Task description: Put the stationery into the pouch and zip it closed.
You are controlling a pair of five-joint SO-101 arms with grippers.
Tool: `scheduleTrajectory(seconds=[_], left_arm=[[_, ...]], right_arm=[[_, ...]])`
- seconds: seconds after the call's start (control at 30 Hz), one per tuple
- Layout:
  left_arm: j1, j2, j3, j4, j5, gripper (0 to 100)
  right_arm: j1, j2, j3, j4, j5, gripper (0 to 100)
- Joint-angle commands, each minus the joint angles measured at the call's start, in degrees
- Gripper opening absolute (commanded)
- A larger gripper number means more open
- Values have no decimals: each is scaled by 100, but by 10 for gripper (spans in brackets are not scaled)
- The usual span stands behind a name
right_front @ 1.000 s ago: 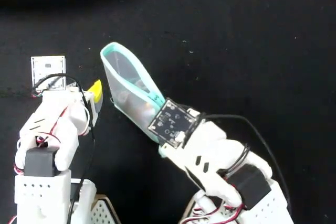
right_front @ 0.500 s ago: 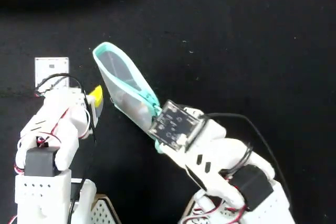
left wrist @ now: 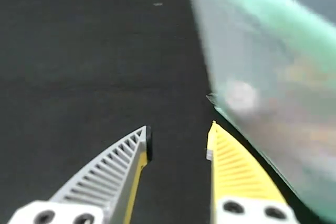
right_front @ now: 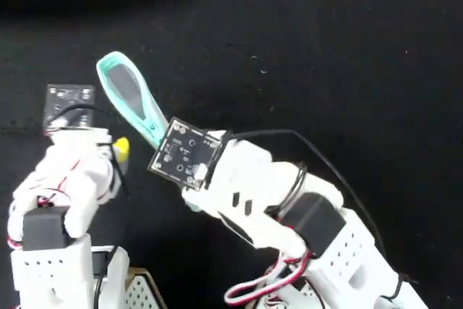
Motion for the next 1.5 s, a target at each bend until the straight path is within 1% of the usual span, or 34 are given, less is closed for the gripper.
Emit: scheduleTrajectory(seconds=[0.0,0.07,0.17,0.33,0.5,0.63,0.7,0.77,0.87,0.97,1.07,1.23,1.4,1.47], left_arm=[[-787,-53,-321,-237,-44,195],[-1024,-53,-321,-255,-44,195],[-1042,-53,-286,-255,-44,195],[-1015,-53,-321,-281,-9,195],[-312,-44,-277,-765,0,195],[365,-44,-268,-1037,0,195],[497,-44,-268,-1204,0,195],[426,-44,-268,-1292,0,195],[66,-53,-268,-1108,0,195],[-409,-53,-347,-580,0,195],[-567,-316,-400,44,-9,198],[-163,-1468,-532,862,-9,199],[541,-3095,-426,941,-9,200],[954,-3367,-259,923,-18,200]], right_arm=[[-448,66,-629,431,325,12],[-703,92,-831,659,396,12],[-1020,110,-1086,800,422,12],[-1055,163,-1103,598,422,12],[-1037,787,-1138,-396,387,12],[-985,1332,-1182,-695,404,12],[-809,1402,-1358,-686,387,12],[-571,1376,-1578,-686,387,12],[-202,1297,-1912,-554,378,12],[18,1270,-2044,-334,413,12],[79,1288,-2053,-325,413,12],[79,1305,-2070,-615,413,12],[79,1367,-2079,-659,431,12],[88,1490,-2149,-545,598,12]])
